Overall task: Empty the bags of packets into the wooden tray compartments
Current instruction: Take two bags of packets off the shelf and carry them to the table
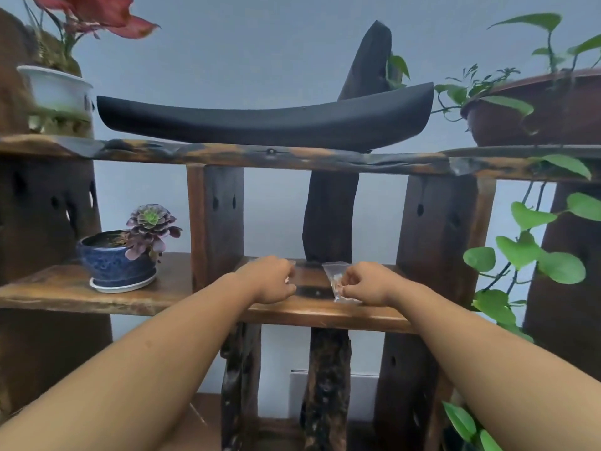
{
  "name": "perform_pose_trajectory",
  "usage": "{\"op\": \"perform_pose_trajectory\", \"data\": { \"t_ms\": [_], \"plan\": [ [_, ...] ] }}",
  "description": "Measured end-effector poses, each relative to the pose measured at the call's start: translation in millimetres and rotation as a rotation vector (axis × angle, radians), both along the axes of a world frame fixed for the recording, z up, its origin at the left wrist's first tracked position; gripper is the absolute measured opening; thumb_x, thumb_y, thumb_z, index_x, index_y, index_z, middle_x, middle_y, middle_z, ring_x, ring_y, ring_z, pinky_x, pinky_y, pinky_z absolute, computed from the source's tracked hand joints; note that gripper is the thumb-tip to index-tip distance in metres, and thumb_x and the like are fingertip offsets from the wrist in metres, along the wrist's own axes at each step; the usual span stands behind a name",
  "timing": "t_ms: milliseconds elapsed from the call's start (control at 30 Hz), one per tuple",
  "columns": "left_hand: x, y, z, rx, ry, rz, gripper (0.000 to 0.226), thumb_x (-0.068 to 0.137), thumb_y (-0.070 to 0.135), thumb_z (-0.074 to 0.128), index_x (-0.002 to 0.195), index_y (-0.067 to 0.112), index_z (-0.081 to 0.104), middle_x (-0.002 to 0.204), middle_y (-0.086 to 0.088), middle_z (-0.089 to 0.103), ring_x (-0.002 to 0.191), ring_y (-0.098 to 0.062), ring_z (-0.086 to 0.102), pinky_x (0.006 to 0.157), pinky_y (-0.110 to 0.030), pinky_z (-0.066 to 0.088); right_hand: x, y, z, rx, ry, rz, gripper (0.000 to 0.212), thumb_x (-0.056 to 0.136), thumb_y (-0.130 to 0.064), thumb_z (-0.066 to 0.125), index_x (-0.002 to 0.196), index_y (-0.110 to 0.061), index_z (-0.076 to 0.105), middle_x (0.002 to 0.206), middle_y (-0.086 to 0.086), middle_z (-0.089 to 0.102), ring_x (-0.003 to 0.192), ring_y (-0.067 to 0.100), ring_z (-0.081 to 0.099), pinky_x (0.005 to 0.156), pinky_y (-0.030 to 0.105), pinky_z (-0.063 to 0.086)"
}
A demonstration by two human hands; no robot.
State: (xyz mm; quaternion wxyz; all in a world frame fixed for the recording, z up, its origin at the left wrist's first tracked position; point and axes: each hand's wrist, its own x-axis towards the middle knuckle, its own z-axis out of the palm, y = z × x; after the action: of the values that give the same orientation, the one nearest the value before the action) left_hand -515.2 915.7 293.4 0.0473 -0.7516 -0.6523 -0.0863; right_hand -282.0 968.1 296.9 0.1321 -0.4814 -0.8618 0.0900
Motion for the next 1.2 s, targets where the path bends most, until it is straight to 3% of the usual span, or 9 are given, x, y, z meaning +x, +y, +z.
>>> {"op": "perform_pose_trajectory", "data": {
  "t_ms": [200,333,600,700,933,1100,1200],
  "plan": [
    [-16.1,55.5,3.4,-0.04,0.014,0.032,0.043,0.094,0.034,0.054,0.135,0.019,0.055,0.134,-0.008,0.061,0.118,-0.029,0.058,0.101,-0.041,0.048,-10.1,59.6,0.3,0.008,-0.02,-0.03,0.028,0.09,-0.034,0.059,0.114,-0.02,0.062,0.115,0.003,0.065,0.1,0.02,0.06,0.089,0.036,0.054],
    [-31.3,96.3,-3.1,-0.067,-0.046,0.068,0.046,0.094,0.031,0.055,0.139,0.022,0.051,0.138,-0.006,0.057,0.116,-0.026,0.059,0.099,-0.039,0.051,-16.2,100.5,-6.1,-0.02,-0.011,-0.063,0.025,0.088,-0.033,0.06,0.11,-0.023,0.062,0.111,0.002,0.065,0.096,0.019,0.061,0.088,0.036,0.054],
    [-57.8,170.2,-30.6,-0.09,-0.085,0.122,0.043,0.092,0.044,0.052,0.131,0.025,0.057,0.132,-0.001,0.061,0.112,-0.021,0.061,0.092,-0.038,0.052,-28.3,178.0,-30.0,0.023,-0.067,-0.055,0.022,0.091,-0.038,0.056,0.105,-0.022,0.062,0.105,0.0,0.066,0.093,0.018,0.059,0.076,0.03,0.048],
    [-61.0,191.7,-37.3,-0.086,-0.081,0.114,0.036,0.094,0.041,0.051,0.125,0.026,0.06,0.127,0.0,0.064,0.107,-0.019,0.061,0.082,-0.03,0.046,-31.9,200.4,-38.7,0.041,-0.116,-0.044,0.023,0.092,-0.041,0.054,0.103,-0.022,0.063,0.103,0.0,0.067,0.091,0.017,0.06,0.076,0.029,0.047],
    [-65.7,219.4,-47.4,-0.051,-0.079,0.128,0.032,0.1,0.041,0.042,0.112,0.022,0.065,0.116,0.0,0.067,0.097,-0.014,0.06,0.077,-0.028,0.038,-39.8,229.9,-39.0,0.05,-0.147,-0.033,0.03,0.092,-0.048,0.055,0.104,-0.021,0.064,0.099,0.0,0.066,0.088,0.019,0.059,0.077,0.03,0.046],
    [-64.9,221.7,-46.5,-0.06,-0.063,0.175,0.031,0.095,0.047,0.051,0.104,0.023,0.068,0.108,0.002,0.068,0.091,-0.014,0.062,0.076,-0.027,0.043,-39.3,231.0,-39.6,0.053,-0.153,-0.024,0.023,0.092,-0.045,0.054,0.078,-0.026,0.057,0.086,-0.002,0.062,0.081,0.017,0.058,0.071,0.029,0.044],
    [-60.9,215.6,-43.5,-0.064,-0.056,0.173,0.036,0.094,0.048,0.053,0.109,0.02,0.068,0.109,0.001,0.069,0.093,-0.016,0.063,0.083,-0.03,0.05,-37.6,224.9,-41.8,0.081,-0.1,-0.017,0.028,0.091,-0.039,0.055,0.07,-0.019,0.054,0.073,0.0,0.059,0.074,0.018,0.057,0.067,0.03,0.043]
  ]
}}
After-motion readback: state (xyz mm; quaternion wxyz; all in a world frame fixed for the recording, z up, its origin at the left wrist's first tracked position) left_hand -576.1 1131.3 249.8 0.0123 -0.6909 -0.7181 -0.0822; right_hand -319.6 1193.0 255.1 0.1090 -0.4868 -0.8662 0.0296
